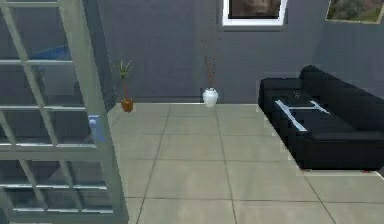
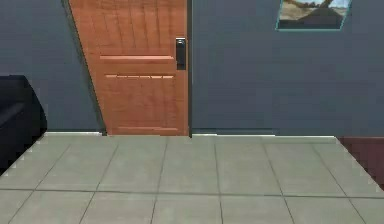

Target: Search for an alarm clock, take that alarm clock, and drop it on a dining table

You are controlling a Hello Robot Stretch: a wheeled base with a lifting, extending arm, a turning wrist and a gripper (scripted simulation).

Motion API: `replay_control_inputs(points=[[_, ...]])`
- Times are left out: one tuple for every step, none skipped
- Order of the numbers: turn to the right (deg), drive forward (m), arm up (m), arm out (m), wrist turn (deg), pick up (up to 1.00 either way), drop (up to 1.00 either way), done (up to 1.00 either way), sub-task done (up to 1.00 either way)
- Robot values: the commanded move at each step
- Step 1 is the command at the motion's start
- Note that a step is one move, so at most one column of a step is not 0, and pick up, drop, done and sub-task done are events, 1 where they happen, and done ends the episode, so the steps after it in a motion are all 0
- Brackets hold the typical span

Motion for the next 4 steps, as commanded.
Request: replay_control_inputs(points=[[-45.0,0.00,0.00,0.00,0.0,0.00,0.00,0.00,0.00],[0.0,0.50,0.00,0.00,0.0,0.00,0.00,0.00,0.00],[-21.0,0.00,0.00,0.00,0.0,0.00,0.00,0.00,0.00],[0.0,1.00,0.00,0.00,0.0,0.00,0.00,0.00,0.00]])
